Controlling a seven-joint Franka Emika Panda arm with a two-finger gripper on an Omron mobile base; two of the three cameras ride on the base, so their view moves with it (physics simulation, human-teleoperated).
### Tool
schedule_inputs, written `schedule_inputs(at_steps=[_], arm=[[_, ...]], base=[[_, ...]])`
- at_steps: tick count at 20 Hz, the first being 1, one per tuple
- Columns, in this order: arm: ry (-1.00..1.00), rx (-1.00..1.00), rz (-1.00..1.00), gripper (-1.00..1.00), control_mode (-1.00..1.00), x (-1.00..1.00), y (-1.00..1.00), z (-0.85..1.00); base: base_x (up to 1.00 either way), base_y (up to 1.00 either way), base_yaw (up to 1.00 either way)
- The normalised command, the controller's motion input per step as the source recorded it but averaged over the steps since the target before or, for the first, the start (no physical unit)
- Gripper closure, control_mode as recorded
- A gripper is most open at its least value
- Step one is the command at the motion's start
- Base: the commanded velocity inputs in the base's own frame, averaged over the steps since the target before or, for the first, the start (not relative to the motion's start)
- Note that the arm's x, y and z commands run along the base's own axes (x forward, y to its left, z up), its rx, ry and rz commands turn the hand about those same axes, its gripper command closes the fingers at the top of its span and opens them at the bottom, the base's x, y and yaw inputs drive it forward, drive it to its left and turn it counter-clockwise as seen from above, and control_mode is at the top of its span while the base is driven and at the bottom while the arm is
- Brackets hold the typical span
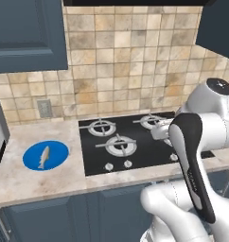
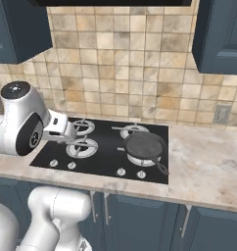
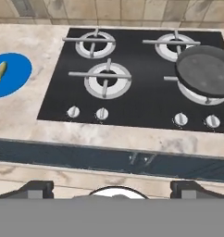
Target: Place the fish on the plate and place the eggplant on the same plate.
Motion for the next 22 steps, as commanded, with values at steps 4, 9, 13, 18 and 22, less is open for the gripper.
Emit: schedule_inputs(at_steps=[4, 9, 13, 18, 22], arm=[[0.00, 0.00, 0.00, -1.00, 1.00, 0.00, 0.00, 0.00], [0.00, 0.00, 0.00, -1.00, 1.00, 0.00, 0.00, 0.00], [0.00, 0.00, 0.00, -1.00, 1.00, 0.00, 0.00, 0.00], [0.00, 0.00, 0.00, -1.00, 1.00, 0.00, 0.00, 0.00], [0.00, 0.00, 0.00, -1.00, 1.00, 0.00, 0.00, 0.00]], base=[[-0.95, -0.66, -0.35], [-0.48, -0.80, -0.30], [0.08, -0.97, -0.07], [0.44, -1.00, 0.01], [0.47, -1.00, 0.00]])
